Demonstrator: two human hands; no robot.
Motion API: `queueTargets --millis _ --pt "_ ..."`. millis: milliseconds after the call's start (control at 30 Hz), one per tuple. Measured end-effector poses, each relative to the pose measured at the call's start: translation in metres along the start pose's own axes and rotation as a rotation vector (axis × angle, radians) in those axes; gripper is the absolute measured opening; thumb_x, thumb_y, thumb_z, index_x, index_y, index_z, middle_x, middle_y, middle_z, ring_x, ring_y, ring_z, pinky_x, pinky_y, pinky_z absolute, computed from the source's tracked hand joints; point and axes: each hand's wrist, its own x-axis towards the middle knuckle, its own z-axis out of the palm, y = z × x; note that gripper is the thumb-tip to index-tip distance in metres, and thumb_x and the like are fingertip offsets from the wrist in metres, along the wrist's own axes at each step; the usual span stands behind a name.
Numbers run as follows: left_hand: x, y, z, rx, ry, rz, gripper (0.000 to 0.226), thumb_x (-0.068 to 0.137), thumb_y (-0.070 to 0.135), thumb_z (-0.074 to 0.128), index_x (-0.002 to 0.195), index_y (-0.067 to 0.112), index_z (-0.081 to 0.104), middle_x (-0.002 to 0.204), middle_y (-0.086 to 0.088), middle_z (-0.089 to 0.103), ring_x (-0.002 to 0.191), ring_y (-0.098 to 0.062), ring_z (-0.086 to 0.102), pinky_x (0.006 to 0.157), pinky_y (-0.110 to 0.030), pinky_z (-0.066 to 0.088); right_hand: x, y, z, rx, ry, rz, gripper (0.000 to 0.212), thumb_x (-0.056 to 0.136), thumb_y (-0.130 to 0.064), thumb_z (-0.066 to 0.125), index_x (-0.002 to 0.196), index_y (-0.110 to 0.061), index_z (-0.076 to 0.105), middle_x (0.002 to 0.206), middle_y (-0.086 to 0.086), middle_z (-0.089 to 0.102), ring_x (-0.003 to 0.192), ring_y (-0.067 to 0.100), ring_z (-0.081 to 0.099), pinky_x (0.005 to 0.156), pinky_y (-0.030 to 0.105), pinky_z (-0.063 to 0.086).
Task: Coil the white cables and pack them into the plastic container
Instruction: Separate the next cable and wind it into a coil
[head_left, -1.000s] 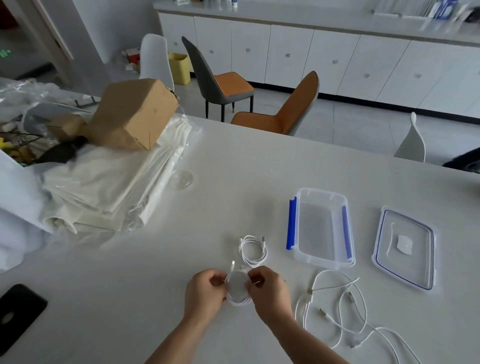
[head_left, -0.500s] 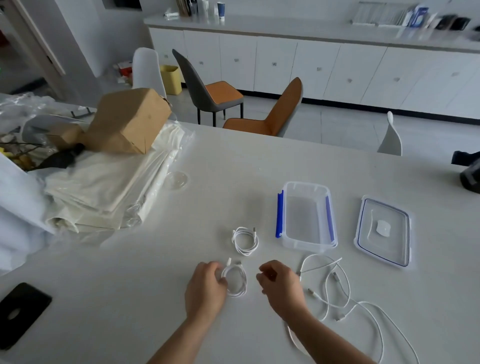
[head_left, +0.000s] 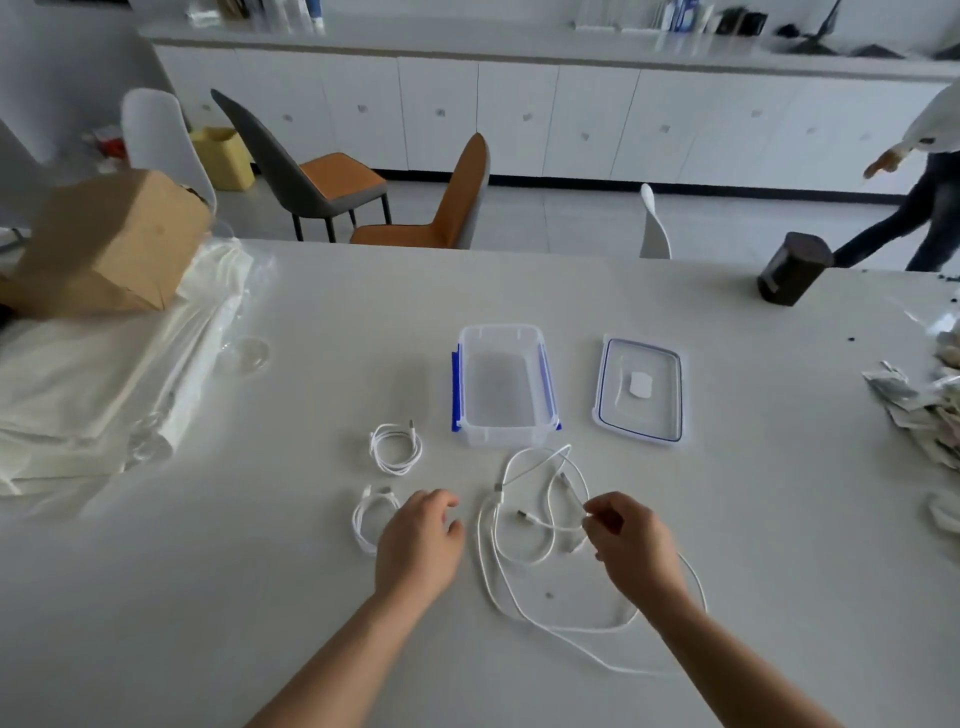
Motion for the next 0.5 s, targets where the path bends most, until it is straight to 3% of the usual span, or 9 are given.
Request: queueTargets --millis 133,200,267,333,433,500 --pt "-0.001 0.022 0.019 0.070 -0.101 -0.066 0.033 0.091 0.032 0.058 0.117 0.012 0.062 0.113 -0.007 0.066 0.107 -0.028 0.062 0.090 -0.035 0.046 -0.008 0.018 -0.011 -0.250 -0.010 -0.127 0.006 0.082 -0.023 0.070 0.088 -0.027 0.070 0.087 -0.009 0.068 0.075 0.015 0.064 0.067 0.028 0.048" --pt "-0.002 0.030 0.024 0.055 -0.149 -0.150 0.027 0.090 0.031 0.058 0.107 0.012 0.065 0.112 -0.009 0.070 0.108 -0.031 0.063 0.088 -0.034 0.046 -0.016 0.023 -0.011 -0.352 -0.047 -0.217 0.008 0.082 -0.036 0.069 0.085 -0.029 0.068 0.087 -0.012 0.067 0.076 0.011 0.063 0.065 0.027 0.049" --pt "-0.003 0.031 0.029 -0.029 -0.184 -0.283 0.011 0.081 0.028 0.061 0.079 0.018 0.066 0.092 -0.007 0.075 0.095 -0.031 0.069 0.078 -0.032 0.051 -0.025 0.026 -0.007 -0.376 -0.130 -0.305 0.018 0.082 -0.047 0.066 0.085 -0.029 0.068 0.084 -0.015 0.067 0.080 0.009 0.061 0.066 0.028 0.050" --pt "-0.003 0.028 0.033 -0.076 -0.208 -0.371 0.009 0.069 0.026 0.062 0.065 0.018 0.060 0.073 -0.006 0.076 0.081 -0.029 0.073 0.071 -0.030 0.055 -0.036 0.027 0.000 -0.363 -0.236 -0.355 0.029 0.081 -0.057 0.062 0.087 -0.029 0.069 0.084 -0.015 0.067 0.086 0.007 0.059 0.071 0.029 0.049" --pt "-0.007 0.030 0.037 -0.094 -0.201 -0.395 0.012 0.066 0.026 0.063 0.074 0.017 0.066 0.069 -0.005 0.075 0.073 -0.024 0.074 0.073 -0.029 0.058 -0.043 0.029 0.008 -0.399 -0.332 -0.360 0.044 0.074 -0.067 0.062 0.099 -0.031 0.070 0.094 -0.015 0.067 0.095 0.007 0.057 0.077 0.025 0.045" --pt "-0.010 0.034 0.038 -0.128 -0.201 -0.385 0.016 0.066 0.028 0.061 0.079 0.020 0.066 0.068 -0.001 0.074 0.068 -0.024 0.073 0.072 -0.031 0.059 -0.044 0.031 0.013 -0.455 -0.356 -0.381 0.042 0.074 -0.062 0.066 0.102 -0.031 0.071 0.099 -0.013 0.068 0.099 0.011 0.058 0.079 0.025 0.042"
